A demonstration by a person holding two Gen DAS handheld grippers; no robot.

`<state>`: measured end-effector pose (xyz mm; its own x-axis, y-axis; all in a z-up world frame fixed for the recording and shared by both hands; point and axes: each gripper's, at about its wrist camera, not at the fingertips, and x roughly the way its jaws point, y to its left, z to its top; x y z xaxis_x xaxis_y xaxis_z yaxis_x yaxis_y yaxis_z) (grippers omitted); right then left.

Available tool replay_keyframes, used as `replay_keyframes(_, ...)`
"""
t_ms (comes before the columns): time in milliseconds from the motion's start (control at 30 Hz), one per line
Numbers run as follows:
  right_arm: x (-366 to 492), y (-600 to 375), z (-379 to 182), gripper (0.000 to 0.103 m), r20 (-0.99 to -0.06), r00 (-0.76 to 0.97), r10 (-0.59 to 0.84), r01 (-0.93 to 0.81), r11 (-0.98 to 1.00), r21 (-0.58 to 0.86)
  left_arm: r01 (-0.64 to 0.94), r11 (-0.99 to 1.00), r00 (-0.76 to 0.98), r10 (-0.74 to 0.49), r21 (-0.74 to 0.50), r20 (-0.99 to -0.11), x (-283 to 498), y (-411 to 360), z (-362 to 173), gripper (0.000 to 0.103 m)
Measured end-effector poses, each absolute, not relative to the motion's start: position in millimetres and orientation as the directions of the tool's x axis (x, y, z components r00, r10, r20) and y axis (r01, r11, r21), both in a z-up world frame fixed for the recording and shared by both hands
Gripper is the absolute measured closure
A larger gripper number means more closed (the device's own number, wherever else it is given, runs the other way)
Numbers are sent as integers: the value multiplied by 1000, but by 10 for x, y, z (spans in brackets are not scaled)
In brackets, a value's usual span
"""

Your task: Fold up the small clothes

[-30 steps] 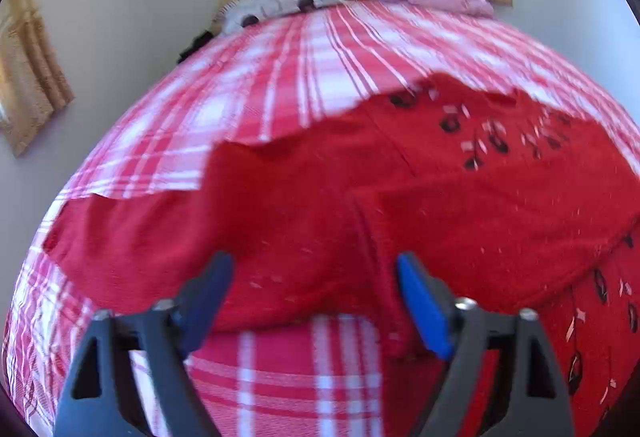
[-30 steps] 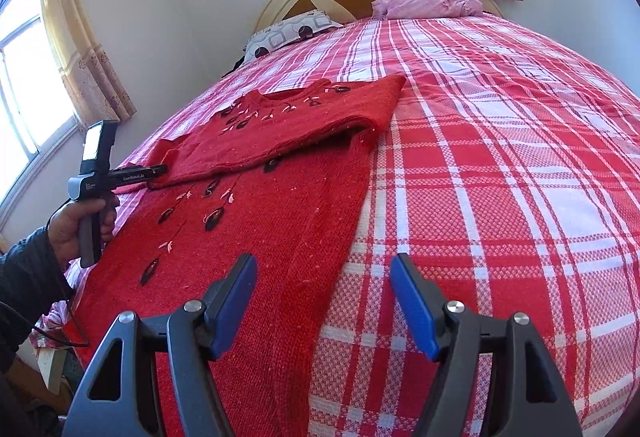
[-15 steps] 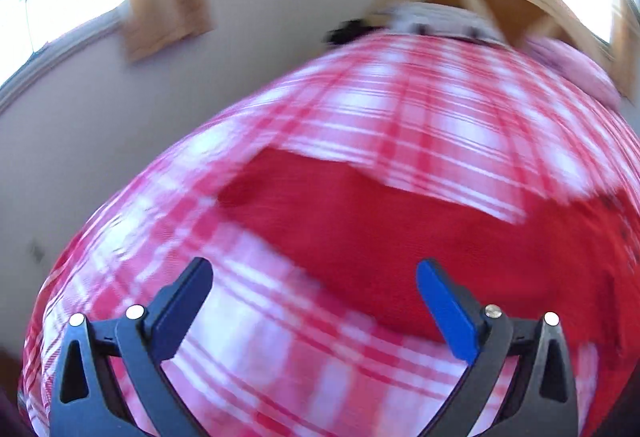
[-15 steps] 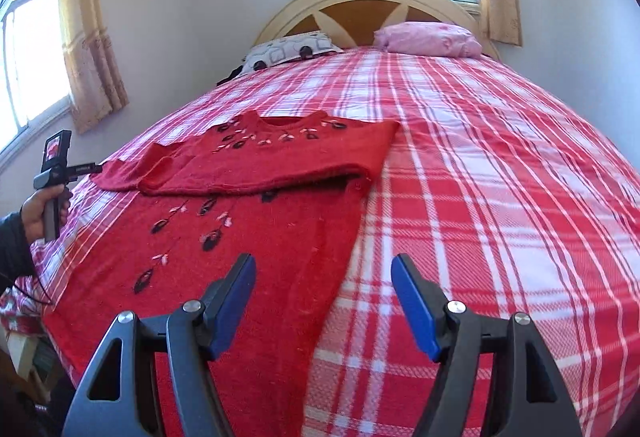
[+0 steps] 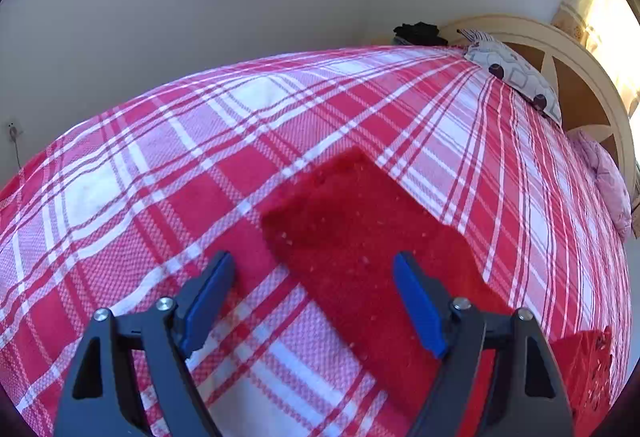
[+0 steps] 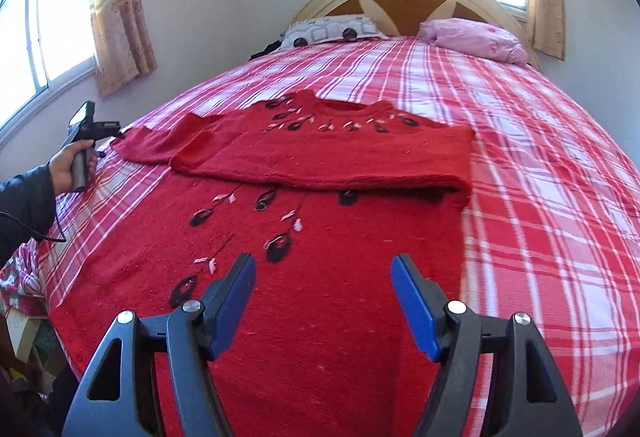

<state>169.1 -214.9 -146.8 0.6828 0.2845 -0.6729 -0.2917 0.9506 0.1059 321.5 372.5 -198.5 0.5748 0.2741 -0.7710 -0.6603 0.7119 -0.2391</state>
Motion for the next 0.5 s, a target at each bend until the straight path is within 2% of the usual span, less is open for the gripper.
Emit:
replay_keyframes(100,1710,-2093,-1521,32,-681,672,291,-299,948,110,-654,718,572,261,-240,-778,3339,3782,-1982,20)
replay_keyframes(167,1725,-2079,-1541,32,-683,667,299,-301,946,120,-659,712,575,268,-244,-773,3361,3833,-1977,27)
replay_keyframes(200,1730,-2080,-1547,32,-683,666,301,-300,946,125,-665,705,577,276,-246,-769,3359,3856,-1976,42)
replay_keyframes(233,1735,-2087,-1547,32,-681,667,303,-297,946,130,-673,702,569,288,-235,-770,3361,3872,-1976,63)
replay_keyframes(300,1726,-2100,-1542,32,-673,672,309,-294,946,141,-664,701,586,272,-260,-763,3325,3910,-1969,84)
replay_keyframes(400,1706,-2131,-1559,32,-665,675,318,-290,944,156,-635,693,638,221,-342,-737,3229,3919,-1915,85)
replay_keyframes(500,1729,-2183,-1587,32,-668,667,329,-286,941,179,-622,707,660,242,-336,-711,3163,3817,-1765,85)
